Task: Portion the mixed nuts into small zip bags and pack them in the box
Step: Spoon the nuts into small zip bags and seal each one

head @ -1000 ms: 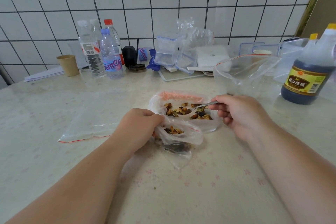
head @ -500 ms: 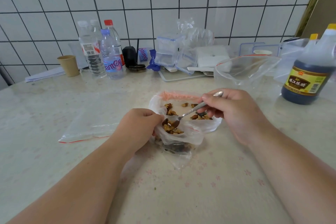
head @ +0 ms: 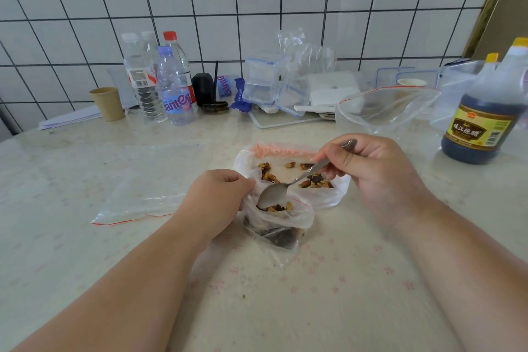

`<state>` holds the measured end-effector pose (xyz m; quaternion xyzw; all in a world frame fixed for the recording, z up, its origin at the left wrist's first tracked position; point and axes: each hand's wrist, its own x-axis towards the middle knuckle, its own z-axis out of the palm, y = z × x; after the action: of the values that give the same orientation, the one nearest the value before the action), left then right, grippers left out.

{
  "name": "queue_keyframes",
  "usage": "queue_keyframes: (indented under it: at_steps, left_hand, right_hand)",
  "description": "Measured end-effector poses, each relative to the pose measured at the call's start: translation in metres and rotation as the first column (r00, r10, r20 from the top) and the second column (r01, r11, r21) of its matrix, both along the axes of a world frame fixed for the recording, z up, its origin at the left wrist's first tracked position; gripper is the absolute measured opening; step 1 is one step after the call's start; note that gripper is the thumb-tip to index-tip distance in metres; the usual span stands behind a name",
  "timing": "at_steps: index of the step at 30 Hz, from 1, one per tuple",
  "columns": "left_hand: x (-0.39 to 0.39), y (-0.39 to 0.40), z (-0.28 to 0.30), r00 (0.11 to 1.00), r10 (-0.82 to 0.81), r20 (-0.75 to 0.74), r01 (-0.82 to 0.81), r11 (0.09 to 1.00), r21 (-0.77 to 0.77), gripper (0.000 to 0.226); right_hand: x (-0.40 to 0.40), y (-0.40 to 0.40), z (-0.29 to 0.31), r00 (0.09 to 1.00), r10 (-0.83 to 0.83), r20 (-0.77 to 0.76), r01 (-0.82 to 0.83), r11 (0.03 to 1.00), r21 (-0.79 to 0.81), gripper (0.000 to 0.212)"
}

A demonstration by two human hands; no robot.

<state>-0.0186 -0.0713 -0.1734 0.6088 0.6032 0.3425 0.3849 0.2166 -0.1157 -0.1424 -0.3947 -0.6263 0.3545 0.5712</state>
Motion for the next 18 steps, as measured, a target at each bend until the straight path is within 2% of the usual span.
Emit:
queue_keyframes:
  at_steps: [2, 4, 8, 11, 14, 18]
  left_hand:
    - [0.0, 0.0, 0.0, 1.0, -0.003, -0.008, 0.002, 1.0, -0.005, 0.038]
    - [0.0, 0.0, 0.0, 1.0, 0.007, -0.005, -0.008, 1.0, -0.013, 0.036]
    - [0.001, 0.001, -0.001, 1.0, 0.018, -0.023, -0.019, 1.0, -0.022, 0.038]
    - [0.001, 0.002, -0.001, 0.999, 0.008, -0.041, -0.008, 1.0, -0.013, 0.037]
    - [0.002, 0.003, -0.002, 0.998, 0.007, -0.06, -0.007, 1.0, -0.008, 0.036]
    - [0.002, 0.004, -0.002, 0.997, 0.011, -0.077, -0.012, 1.0, -0.016, 0.036]
  right_hand:
    - [0.003, 0.003, 0.0, 0.992, -0.083, -0.093, 0.08, 0.996, -0.038, 0.017]
    - [0.005, 0.007, -0.003, 0.971, -0.212, -0.112, 0.204, 0.976, -0.076, 0.016]
    - [0.005, 0.015, -0.015, 0.873, -0.464, 0.146, 0.479, 0.873, -0.088, 0.015]
    - [0.0, 0.02, -0.022, 0.836, -0.458, 0.304, 0.503, 0.86, -0.088, 0.013]
    - [-0.007, 0.024, -0.023, 0.794, -0.389, 0.468, 0.454, 0.89, -0.031, 0.013]
    - [-0.01, 0.025, -0.024, 0.792, -0.306, 0.529, 0.366, 0.931, -0.009, 0.018]
